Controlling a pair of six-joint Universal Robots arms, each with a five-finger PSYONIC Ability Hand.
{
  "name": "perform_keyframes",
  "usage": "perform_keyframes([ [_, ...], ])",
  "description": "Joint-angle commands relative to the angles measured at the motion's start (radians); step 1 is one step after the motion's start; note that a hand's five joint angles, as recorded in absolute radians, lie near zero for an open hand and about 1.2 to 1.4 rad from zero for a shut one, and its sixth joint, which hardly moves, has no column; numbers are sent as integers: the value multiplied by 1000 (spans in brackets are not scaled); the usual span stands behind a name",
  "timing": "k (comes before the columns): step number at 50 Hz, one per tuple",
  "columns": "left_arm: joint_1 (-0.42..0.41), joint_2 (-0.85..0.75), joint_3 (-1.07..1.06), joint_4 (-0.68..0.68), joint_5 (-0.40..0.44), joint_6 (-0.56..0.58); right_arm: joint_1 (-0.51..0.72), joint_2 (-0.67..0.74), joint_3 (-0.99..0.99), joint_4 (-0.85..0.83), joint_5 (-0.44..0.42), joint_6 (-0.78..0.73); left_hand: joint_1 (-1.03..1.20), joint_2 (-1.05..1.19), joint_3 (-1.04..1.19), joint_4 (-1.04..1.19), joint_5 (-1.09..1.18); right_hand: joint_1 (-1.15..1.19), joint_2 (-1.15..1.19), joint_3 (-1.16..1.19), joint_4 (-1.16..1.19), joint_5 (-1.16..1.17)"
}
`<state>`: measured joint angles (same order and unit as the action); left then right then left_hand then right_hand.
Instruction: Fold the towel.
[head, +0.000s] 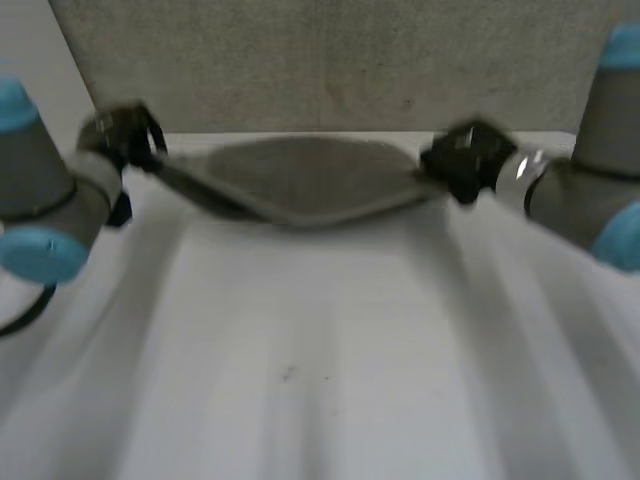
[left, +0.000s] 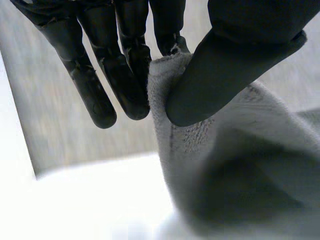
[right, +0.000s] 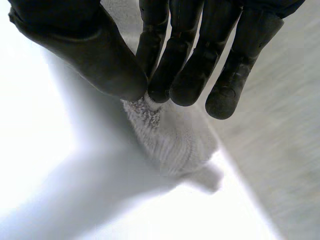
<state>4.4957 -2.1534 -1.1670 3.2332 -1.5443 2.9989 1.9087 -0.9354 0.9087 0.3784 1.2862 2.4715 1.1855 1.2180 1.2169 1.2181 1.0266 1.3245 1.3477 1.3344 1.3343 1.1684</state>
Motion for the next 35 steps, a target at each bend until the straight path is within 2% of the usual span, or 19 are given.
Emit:
perform_keyframes([
  [1,13,63,-385,158,108,29,-2,-2,353,-91,2,-37,211,178,179,178,195,72,49,62,62,53],
  [3,17,89,-459,163,112,51,-8,-14,461,-165,2,-37,211,178,179,178,195,72,49,62,62,53],
  [13,25,202,-508,174,105,61,-33,-135,651,-392,-7,13,211,178,179,178,195,64,41,54,54,46],
  [15,26,210,-510,185,104,54,-43,-146,688,-453,-7,53,211,178,179,178,195,-366,-389,-376,-376,-384],
  [16,31,217,-511,195,102,54,-43,-146,688,-454,-7,53,211,178,179,178,195,-368,-391,-377,-377,-386],
  [19,51,231,-516,201,102,52,-71,-145,717,-524,-10,96,211,178,179,178,195,-754,-777,-764,-764,-772],
  [31,82,245,-531,201,102,51,-148,-155,653,-532,-13,102,211,178,179,178,195,-864,-887,-874,-874,-882],
  [35,91,256,-539,201,107,51,-166,-160,603,-506,-54,78,211,178,179,178,195,-884,-907,-894,-894,-903],
])
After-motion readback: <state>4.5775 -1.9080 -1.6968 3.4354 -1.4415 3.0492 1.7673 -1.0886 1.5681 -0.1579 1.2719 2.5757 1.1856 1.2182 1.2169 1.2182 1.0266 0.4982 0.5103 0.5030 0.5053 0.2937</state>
